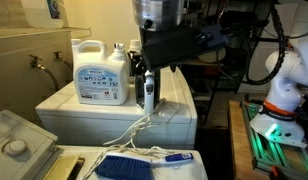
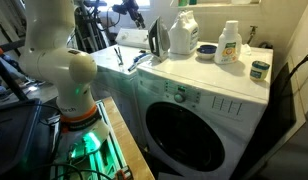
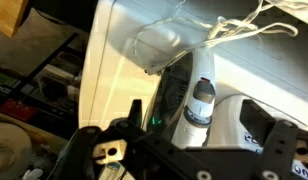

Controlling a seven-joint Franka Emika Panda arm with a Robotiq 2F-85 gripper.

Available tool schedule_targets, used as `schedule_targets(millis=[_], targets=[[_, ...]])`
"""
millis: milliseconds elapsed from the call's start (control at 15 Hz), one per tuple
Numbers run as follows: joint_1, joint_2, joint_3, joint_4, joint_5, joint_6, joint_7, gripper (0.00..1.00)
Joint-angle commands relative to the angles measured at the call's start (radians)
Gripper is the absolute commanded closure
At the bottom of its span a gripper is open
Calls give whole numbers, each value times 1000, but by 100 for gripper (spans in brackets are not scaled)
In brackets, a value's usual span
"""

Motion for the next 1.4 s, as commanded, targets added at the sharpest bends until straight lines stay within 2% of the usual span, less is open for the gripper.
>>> schedule_targets(millis=[0, 200, 333, 400, 800, 1133, 1333], targets=[[-27, -84, 15, -92, 39, 23, -71, 0], [-46, -134, 22, -155, 45, 64, -107, 0], [-55, -171, 27, -214, 7, 105, -142, 0], [-40, -91, 29, -97, 7, 47, -107, 0], [-56, -133, 38, -159, 5, 70, -126, 0], [-110, -208, 57, -165, 136, 148, -232, 0], [-151, -257, 74, -176, 256, 143, -384, 0]])
